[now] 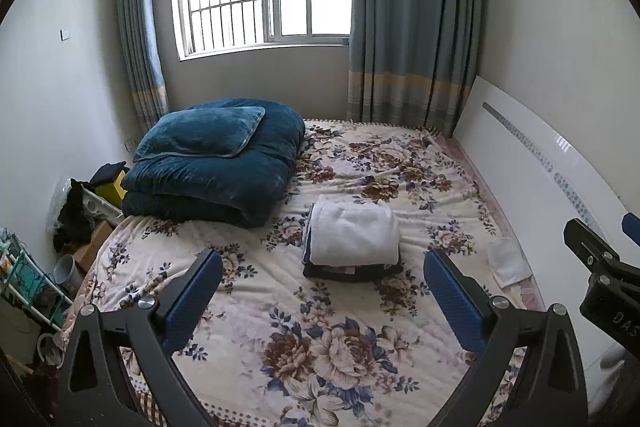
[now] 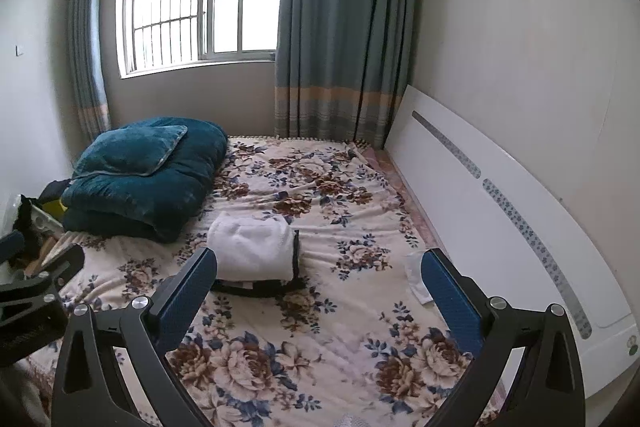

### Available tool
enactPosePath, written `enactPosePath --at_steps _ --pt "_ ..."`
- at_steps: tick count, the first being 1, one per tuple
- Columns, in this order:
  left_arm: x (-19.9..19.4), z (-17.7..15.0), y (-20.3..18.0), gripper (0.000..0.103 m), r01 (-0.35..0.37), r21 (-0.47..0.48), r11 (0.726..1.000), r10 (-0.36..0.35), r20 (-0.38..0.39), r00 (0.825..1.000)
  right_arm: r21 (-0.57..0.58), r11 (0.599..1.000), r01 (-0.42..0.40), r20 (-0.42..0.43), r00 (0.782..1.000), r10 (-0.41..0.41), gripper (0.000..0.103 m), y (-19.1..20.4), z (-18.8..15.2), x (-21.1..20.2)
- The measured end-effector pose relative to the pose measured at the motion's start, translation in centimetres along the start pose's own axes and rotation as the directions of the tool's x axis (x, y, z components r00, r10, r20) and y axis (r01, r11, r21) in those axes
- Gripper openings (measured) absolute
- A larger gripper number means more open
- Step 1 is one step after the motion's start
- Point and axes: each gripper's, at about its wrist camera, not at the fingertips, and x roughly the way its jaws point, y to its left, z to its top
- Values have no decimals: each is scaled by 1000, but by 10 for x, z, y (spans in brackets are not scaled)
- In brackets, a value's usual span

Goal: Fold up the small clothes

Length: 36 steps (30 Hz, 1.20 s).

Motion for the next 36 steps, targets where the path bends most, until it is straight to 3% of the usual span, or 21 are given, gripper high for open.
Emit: enactPosePath --at_steps 36 --pt "-24 3 -5 103 -34 -18 999 35 42 998 -17 998 -61 4 998 61 103 11 5 -10"
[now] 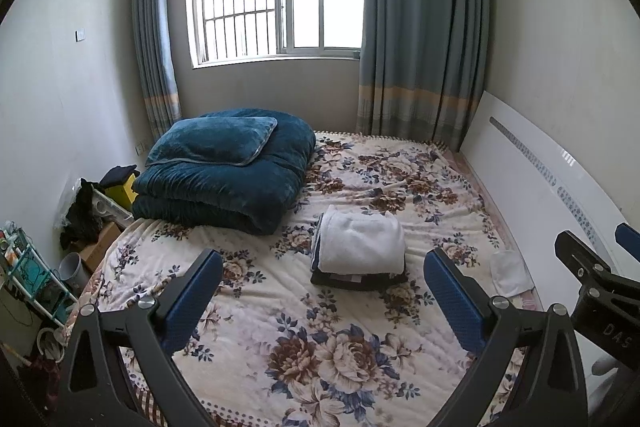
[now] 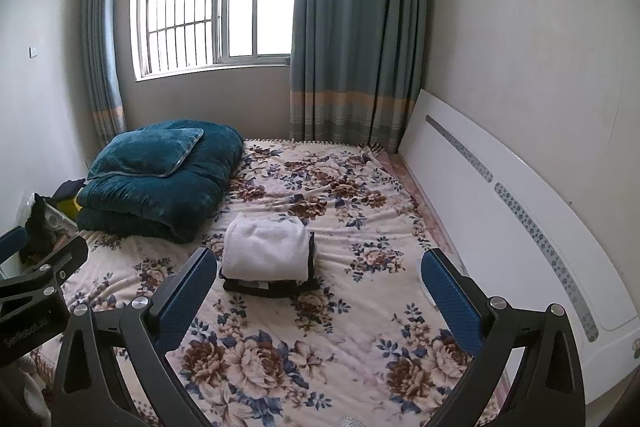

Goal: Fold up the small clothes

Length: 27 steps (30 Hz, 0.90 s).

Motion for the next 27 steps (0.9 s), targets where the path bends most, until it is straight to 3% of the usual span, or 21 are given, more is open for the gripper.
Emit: enactPosePath --at_steps 27 --pt "-6 -4 8 103 6 -5 1000 -6 -1 1000 -11 1000 -16 -13 1000 16 103 5 -4 2"
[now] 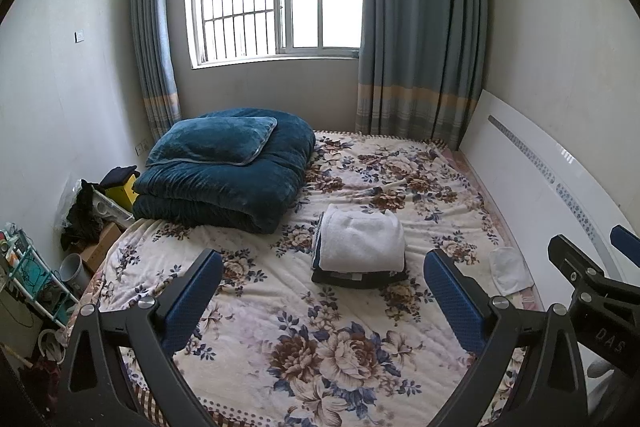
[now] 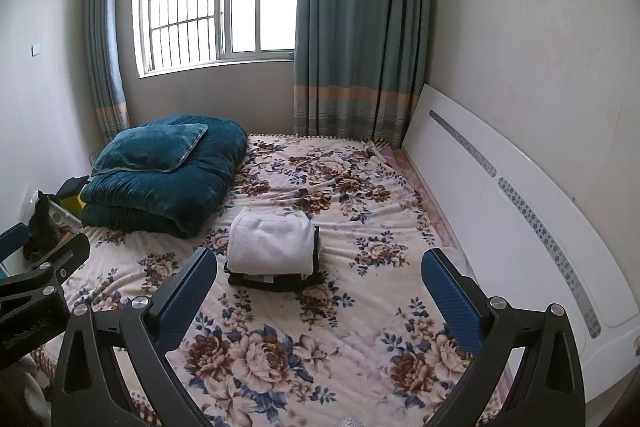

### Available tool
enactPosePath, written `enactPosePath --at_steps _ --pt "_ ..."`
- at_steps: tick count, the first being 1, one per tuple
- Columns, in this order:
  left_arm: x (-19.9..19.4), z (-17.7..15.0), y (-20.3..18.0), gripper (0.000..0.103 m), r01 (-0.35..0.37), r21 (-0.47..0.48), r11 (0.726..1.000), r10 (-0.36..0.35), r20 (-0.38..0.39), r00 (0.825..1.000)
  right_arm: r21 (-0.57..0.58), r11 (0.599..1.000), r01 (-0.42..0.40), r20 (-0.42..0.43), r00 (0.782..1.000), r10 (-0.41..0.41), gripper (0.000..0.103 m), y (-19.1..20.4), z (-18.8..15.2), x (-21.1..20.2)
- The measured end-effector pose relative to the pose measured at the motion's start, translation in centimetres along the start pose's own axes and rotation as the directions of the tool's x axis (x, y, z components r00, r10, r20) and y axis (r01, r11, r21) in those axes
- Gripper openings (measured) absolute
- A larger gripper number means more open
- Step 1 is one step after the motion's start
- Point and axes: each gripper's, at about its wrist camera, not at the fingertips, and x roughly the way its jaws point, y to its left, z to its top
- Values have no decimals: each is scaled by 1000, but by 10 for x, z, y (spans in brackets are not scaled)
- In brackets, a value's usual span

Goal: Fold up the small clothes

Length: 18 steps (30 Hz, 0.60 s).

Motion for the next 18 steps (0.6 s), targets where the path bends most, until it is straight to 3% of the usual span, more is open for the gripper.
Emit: enactPosePath --at_steps 18 --pt "-8 6 12 103 -27 0 1000 27 17 999 2 1000 4 2 1000 -4 103 3 -2 -3"
